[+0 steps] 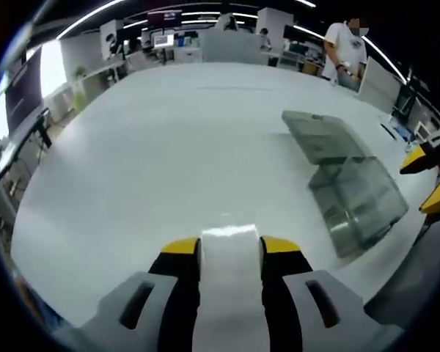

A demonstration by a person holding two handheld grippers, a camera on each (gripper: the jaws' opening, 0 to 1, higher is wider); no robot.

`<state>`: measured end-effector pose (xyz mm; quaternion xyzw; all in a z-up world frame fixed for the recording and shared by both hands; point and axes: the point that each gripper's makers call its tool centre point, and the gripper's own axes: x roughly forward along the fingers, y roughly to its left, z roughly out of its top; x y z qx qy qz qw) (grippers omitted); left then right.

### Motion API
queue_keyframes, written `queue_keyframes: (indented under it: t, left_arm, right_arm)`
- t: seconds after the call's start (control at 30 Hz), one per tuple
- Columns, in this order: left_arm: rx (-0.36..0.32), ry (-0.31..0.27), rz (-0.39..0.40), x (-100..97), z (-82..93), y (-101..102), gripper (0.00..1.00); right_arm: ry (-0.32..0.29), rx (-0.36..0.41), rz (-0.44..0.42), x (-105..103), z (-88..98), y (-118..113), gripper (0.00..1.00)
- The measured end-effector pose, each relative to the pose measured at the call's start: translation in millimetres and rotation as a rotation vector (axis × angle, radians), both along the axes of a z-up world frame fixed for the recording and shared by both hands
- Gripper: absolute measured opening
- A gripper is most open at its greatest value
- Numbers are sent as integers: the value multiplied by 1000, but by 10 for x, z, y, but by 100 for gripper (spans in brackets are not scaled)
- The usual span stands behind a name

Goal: Insert the divider into the dual guide fixture by aligning both edges with the guide slots and pushing it downward to the bottom, including one-sided entry, uneven engagement, binding, and posture correction.

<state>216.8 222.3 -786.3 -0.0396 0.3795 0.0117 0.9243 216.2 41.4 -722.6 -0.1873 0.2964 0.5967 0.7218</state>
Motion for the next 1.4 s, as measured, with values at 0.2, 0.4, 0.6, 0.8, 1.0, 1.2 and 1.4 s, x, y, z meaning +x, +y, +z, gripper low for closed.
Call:
queue_keyframes:
  t: [0.2,0.4,0.6,0.8,1.0,1.2,1.4]
  left_arm:
    - [0,-23,-16,8,63,-44,30]
    - [-12,-46,-27,28,132,-92,30]
    - [-23,-81,-42,48,204,-175,30]
    - [-38,-113,-58,66,276,-226,30]
    - [-96,-146,-51,82,381,-299,30]
    - [-85,-172,-76,113,471,-385,30]
    - [-98,-210,-102,108,590,-454,30]
  right_arm:
    - [-4,8,-2,4,15,19,29]
    - [-3,20,-8,7,44,35,29]
    - [-4,24,-13,27,62,17,29]
    - [-1,37,-17,34,101,31,29]
    - [-6,37,-7,26,112,51,28]
    - [-9,45,0,13,148,73,28]
    - [-18,56,2,44,208,92,28]
